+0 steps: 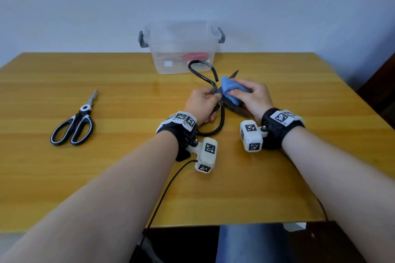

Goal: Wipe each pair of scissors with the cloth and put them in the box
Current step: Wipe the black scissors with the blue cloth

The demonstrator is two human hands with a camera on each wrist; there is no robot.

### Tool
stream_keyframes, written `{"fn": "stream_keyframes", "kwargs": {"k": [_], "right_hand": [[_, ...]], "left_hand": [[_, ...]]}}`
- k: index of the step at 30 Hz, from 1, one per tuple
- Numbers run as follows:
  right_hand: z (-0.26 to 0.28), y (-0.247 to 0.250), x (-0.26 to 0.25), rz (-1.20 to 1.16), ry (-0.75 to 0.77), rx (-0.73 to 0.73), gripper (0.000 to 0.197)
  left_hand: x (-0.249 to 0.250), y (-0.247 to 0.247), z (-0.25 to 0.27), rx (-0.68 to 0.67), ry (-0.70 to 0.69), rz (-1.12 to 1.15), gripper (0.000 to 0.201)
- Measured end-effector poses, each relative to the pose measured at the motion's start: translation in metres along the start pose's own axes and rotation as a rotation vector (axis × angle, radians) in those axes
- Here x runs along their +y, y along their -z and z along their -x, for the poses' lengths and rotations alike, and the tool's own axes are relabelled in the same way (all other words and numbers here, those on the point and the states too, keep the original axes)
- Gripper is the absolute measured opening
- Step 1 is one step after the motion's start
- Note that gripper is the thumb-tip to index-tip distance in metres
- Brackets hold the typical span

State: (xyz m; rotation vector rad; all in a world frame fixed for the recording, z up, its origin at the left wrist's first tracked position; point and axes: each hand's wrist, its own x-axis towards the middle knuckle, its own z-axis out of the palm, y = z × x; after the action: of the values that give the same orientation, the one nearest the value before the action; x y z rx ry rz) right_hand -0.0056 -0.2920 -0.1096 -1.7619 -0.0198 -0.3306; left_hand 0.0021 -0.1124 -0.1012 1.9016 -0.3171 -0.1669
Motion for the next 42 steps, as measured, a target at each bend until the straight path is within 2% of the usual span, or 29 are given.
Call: {"fn": "stream_keyframes", "kwargs": {"k": [8, 13, 20, 24, 27, 32, 35, 39, 42], "right_hand": [[0.018, -0.005, -0.004, 0.056, 0.03, -0.07, 0.032], [0.018, -0.007, -0.01, 0.073, -0.015, -0.103, 0.031], [0.017, -0.003, -0.012, 0.043, -0.097, -0.098, 0.037], [0.004, 0.002, -0.03, 0.203, -0.043, -0.059, 0.025], [-0.006, -0.006, -0.043, 0.329, 0.02, -0.133, 0.023], [-0.01, -0.034, -0.04, 0.46, -0.01, -0.252, 0.017], [-0.017, -0.041, -0.038, 0.493, -0.075, -0.235, 0.026], [-0.024, -0.046, -0.036, 0.543, -0.11, -0.194, 0.022], [-0.031, -0.044, -0.032, 0.555, -0.112, -0.1, 0.023]], "left_hand": [[-0.005, 0.008, 0.022, 0.048, -0.007, -0.006, 0.022], [-0.005, 0.007, 0.023, 0.067, 0.001, 0.033, 0.028], [-0.009, 0.006, 0.019, 0.059, 0.003, 0.036, 0.022], [-0.006, 0.01, 0.015, 0.035, 0.054, 0.032, 0.022], [-0.005, 0.018, 0.013, 0.049, 0.089, 0.012, 0.02], [-0.013, 0.032, 0.012, 0.046, 0.07, 0.016, 0.017], [-0.015, 0.031, 0.012, 0.044, 0.055, 0.01, 0.018], [-0.015, 0.029, 0.01, 0.052, 0.062, 0.002, 0.025], [-0.014, 0.029, 0.01, 0.055, 0.082, 0.006, 0.025]]}}
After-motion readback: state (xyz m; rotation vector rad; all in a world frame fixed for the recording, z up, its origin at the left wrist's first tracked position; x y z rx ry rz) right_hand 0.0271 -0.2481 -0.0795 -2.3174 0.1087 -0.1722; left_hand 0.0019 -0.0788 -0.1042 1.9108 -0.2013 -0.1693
